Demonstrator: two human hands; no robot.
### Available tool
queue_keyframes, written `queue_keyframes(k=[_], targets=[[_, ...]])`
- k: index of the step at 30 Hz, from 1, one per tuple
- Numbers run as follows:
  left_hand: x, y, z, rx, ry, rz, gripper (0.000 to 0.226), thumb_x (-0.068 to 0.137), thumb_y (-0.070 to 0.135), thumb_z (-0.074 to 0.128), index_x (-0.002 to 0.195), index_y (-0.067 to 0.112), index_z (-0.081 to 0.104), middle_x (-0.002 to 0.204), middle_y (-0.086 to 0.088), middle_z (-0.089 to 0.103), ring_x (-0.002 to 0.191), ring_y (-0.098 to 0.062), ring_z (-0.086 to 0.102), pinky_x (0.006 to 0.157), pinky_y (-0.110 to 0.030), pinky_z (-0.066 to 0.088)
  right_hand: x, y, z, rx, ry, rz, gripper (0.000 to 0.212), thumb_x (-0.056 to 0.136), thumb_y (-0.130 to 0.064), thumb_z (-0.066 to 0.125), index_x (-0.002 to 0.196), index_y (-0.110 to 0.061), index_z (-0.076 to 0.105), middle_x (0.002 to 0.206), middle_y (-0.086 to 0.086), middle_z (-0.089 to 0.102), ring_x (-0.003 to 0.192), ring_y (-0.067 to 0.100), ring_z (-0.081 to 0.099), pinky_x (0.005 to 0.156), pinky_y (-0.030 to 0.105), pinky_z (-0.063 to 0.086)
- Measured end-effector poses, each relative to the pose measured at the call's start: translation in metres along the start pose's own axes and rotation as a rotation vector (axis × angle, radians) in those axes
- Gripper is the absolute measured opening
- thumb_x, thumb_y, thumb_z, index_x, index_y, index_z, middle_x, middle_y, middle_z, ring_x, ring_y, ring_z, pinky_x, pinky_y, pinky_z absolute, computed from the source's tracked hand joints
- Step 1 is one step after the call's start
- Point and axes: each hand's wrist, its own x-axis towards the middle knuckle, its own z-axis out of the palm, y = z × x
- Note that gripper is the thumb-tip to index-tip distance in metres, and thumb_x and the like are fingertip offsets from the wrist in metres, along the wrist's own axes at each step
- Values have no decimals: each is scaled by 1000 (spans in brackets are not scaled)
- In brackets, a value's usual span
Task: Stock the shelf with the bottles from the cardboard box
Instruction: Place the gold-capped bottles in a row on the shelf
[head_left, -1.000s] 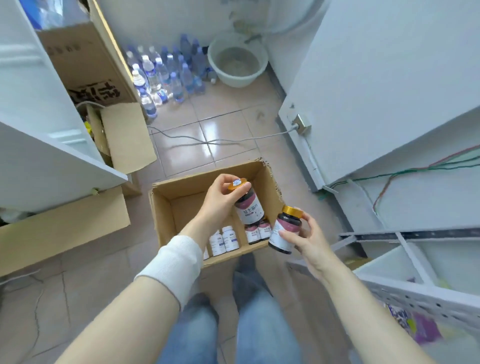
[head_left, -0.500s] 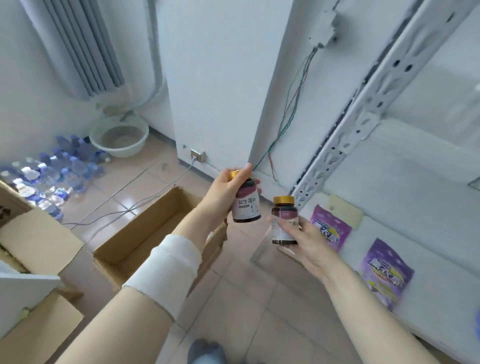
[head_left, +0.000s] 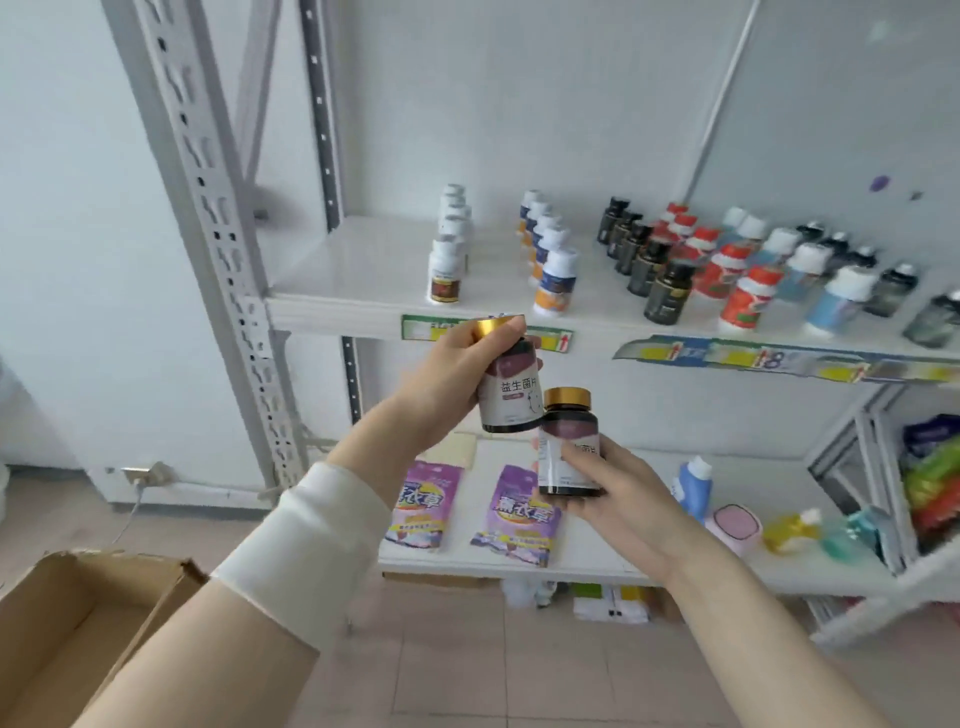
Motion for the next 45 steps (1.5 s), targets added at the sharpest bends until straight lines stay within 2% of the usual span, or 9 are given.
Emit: queue_keyframes(k=[8, 16, 18, 22, 23, 27, 33, 37, 45], targets=[[64, 14, 189, 53, -230, 41, 18, 96, 24, 48, 102, 9, 57, 100, -8, 64, 91, -18, 61, 90, -35, 49, -60, -92, -158, -17, 209, -213, 19, 93, -3, 45, 107, -8, 57, 94, 5, 64, 80, 12, 62, 71, 26, 59], [165, 0, 333, 85, -428, 89, 18, 96, 25, 48, 92, 10, 59, 86, -1, 66, 75, -9, 66, 69, -23, 58, -60, -172, -313, 1, 371, -323, 19, 91, -5, 47, 104, -11, 59, 103, 10, 63, 94, 21, 60, 74, 30, 59], [198, -4, 364, 105, -447, 119, 18, 95, 24, 49, 90, 10, 58, 87, -4, 65, 77, -12, 65, 74, -27, 56, -50, -196, -351, -22, 389, -340, 19, 86, -10, 54, 105, -11, 60, 106, 12, 65, 93, 20, 63, 76, 32, 59], [267, -12, 423, 178, -485, 143, 20, 94, 27, 52, 96, 10, 61, 89, -2, 70, 84, -13, 68, 84, -29, 55, -26, -242, -418, -52, 383, -349, 75, 46, -39, 88, 109, -9, 62, 103, 10, 71, 91, 18, 68, 77, 34, 59], [283, -14, 437, 201, -497, 149, 21, 94, 28, 52, 98, 10, 62, 93, -3, 70, 88, -14, 67, 87, -32, 54, -21, -253, -432, -65, 393, -345, 71, 54, -36, 85, 114, -7, 60, 104, 10, 70, 91, 18, 68, 77, 34, 59], [336, -23, 491, 231, -494, 135, 17, 94, 30, 52, 91, 16, 62, 91, -1, 70, 93, -19, 65, 95, -41, 49, -3, -285, -490, -90, 399, -358, 34, 91, -9, 48, 124, -5, 52, 107, 8, 66, 91, 15, 66, 84, 33, 55], [409, -42, 566, 364, -499, 174, 17, 93, 36, 51, 95, 23, 62, 104, 7, 70, 102, -11, 65, 96, -35, 49, 28, -329, -586, -209, 416, -339, 58, 69, -29, 62, 123, -8, 54, 117, 12, 62, 104, 23, 60, 92, 37, 47], [454, -54, 608, 409, -444, 197, 13, 93, 36, 52, 93, 27, 62, 112, 7, 68, 108, -12, 62, 96, -33, 47, 55, -359, -652, -293, 377, -334, 34, 78, -22, 59, 112, -17, 58, 112, 5, 65, 101, 15, 62, 89, 26, 49], [531, -69, 657, 550, -201, 154, 26, 90, 35, 56, 112, 21, 58, 100, 4, 64, 87, -3, 61, 69, -15, 46, 110, -417, -743, -426, 193, -230, 37, 88, -14, 58, 124, -15, 51, 119, 9, 62, 107, 18, 61, 100, 33, 45]])
